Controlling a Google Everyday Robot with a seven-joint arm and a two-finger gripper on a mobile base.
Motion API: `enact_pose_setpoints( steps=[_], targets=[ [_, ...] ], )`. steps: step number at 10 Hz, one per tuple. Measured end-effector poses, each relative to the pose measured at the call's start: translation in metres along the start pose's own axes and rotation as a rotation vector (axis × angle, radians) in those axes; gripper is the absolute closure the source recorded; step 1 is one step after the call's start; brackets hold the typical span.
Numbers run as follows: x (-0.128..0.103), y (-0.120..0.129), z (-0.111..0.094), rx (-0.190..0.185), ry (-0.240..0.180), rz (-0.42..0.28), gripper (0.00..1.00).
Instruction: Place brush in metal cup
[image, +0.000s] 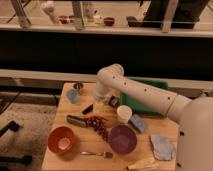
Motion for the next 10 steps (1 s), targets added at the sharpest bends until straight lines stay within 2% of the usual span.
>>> enact_pose_setpoints(
  steps=[7,10],
  targets=[
    [0.005,-0.028,0.015,0.013,0.029,-0.038,0.20],
    [0.007,-0.026,0.013,0.021,0.040,-0.057,0.20]
  ],
)
